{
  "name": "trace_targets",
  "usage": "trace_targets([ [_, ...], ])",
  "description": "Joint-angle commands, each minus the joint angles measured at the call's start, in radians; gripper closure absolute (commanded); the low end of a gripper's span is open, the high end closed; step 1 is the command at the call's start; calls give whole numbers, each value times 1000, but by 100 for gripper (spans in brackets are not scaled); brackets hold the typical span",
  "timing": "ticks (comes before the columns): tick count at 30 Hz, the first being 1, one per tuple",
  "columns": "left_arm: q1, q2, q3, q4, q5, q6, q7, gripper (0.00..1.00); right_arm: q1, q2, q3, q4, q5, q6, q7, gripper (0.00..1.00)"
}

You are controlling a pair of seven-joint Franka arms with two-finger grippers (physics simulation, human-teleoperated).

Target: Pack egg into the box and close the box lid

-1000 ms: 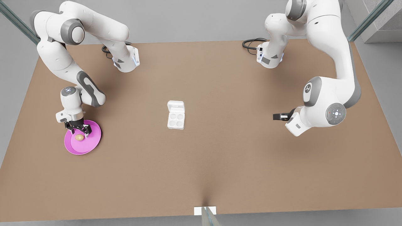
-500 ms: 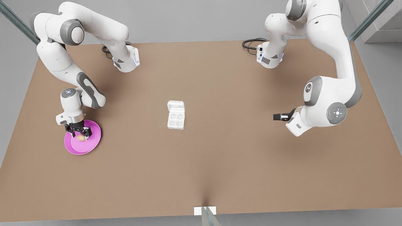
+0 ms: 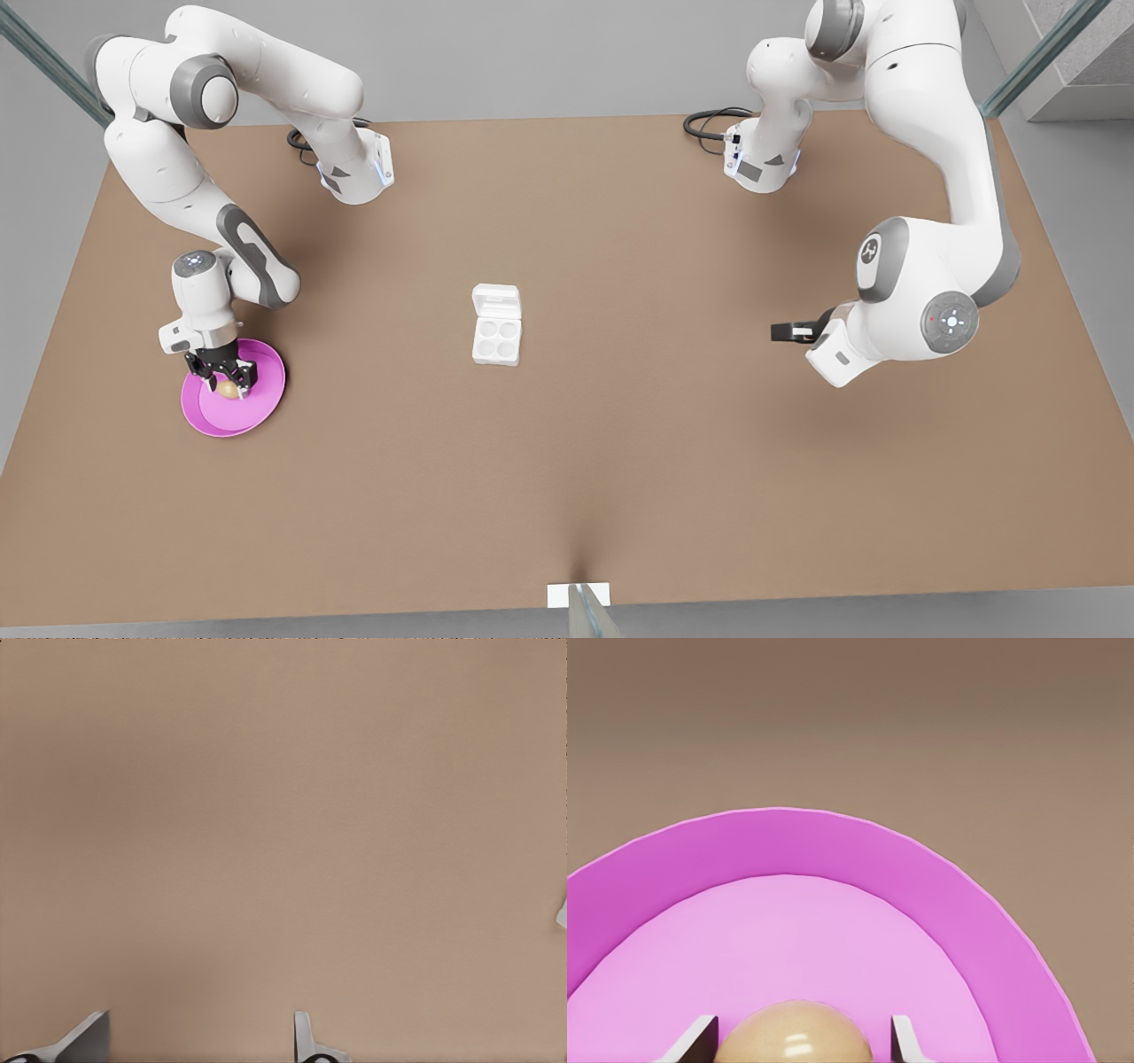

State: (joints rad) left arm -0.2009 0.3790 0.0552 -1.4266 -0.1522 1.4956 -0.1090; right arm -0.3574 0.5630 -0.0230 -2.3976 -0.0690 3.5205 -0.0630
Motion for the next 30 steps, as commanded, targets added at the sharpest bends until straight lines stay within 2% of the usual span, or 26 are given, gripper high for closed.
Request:
trace_targets([
  [1,0,0,0,0,0,0,-1,0,0,0,0,0,0,0,-1,28],
  [11,0,3,0,3,0,0,0,0,2,0,0,2,0,0,-1,34],
  [17,0,3,0,6,0,-2,0,0,5,-20,0,2,-2,-2,-3,34],
  [18,0,3,0,6,0,0,0,0,6,-23,0,2,-2,-2,-3,34],
  [19,0,3,0,6,0,0,0,0,9,-29,2,2,0,-2,3,28],
  [21,0,5,0,6,0,0,0,0,11,-45,12,-2,2,-9,6,28],
  [24,0,5,0,6,0,0,0,0,12,-141,34,26,3,-199,14,30],
  [26,0,5,0,6,0,0,0,0,12,-271,80,87,5,-493,48,30],
  [28,0,3,0,6,0,0,2,0,14,-379,178,150,-5,-774,218,30],
  [29,0,3,0,6,0,-2,3,0,14,-432,257,160,-6,-895,348,30],
  [30,0,3,0,6,2,-2,3,0,14,-480,379,179,-60,-1021,573,31],
])
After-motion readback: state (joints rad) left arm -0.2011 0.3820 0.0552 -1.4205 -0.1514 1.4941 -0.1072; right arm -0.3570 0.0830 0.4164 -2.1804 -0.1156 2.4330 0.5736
